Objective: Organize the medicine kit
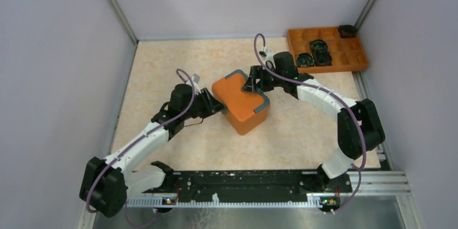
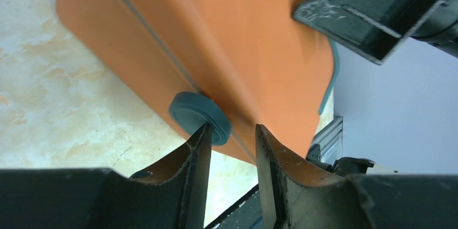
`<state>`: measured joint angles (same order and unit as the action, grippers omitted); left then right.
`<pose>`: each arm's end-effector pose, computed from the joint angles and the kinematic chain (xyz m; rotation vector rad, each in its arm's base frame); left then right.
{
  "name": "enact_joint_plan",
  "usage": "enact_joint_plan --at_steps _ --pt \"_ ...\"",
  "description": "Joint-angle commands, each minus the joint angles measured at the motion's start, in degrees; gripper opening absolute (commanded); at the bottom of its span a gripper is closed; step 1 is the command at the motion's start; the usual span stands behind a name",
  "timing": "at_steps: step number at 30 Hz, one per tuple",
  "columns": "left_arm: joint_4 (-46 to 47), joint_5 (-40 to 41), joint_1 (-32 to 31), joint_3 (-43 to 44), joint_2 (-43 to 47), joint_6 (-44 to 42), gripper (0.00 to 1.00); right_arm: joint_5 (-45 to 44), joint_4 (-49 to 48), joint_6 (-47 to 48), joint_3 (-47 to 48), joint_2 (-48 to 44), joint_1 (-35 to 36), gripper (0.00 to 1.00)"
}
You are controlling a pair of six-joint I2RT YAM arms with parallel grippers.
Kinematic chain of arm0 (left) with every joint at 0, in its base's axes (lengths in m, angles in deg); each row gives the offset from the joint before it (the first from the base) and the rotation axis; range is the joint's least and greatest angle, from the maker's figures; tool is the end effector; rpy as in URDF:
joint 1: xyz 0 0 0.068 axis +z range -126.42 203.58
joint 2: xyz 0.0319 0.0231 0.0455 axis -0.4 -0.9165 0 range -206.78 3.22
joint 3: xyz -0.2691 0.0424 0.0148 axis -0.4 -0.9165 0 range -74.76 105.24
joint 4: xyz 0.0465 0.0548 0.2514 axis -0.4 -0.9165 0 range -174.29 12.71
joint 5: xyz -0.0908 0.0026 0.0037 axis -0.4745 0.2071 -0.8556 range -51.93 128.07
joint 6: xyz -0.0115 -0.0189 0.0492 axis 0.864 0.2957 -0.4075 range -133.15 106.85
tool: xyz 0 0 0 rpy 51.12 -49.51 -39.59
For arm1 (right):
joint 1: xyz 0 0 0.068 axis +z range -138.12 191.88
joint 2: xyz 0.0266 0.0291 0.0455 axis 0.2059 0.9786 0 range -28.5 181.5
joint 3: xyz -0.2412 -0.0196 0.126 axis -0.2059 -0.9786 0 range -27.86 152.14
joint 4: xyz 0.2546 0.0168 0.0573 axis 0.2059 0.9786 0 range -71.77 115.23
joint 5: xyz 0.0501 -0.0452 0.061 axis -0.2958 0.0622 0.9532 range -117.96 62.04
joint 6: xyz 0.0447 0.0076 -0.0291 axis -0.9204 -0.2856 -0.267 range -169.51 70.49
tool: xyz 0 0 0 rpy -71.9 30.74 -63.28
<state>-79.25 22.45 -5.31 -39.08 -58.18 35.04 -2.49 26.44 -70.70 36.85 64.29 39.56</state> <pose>0.2022 -0.1224 0.2426 -0.1906 2.2186 -1.0740 0.3143 0.1822 0.2520 -0.3909 2.2689 0.9499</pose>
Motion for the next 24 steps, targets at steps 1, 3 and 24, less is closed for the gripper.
enact_joint_plan --at_steps 1,3,24 --pt "5.74 -2.57 -1.39 3.44 1.38 1.65 0.40 -3.15 6.21 3.45 -0.87 4.20 3.08 0.73" --pt "5.74 -2.58 -1.54 3.75 1.26 1.65 0.40 -3.15 6.25 3.44 -0.96 4.24 3.08 0.73" --pt "-11.94 7.99 -1.79 11.65 6.36 -7.28 0.35 -5.27 8.43 4.20 0.25 4.50 3.32 0.72"
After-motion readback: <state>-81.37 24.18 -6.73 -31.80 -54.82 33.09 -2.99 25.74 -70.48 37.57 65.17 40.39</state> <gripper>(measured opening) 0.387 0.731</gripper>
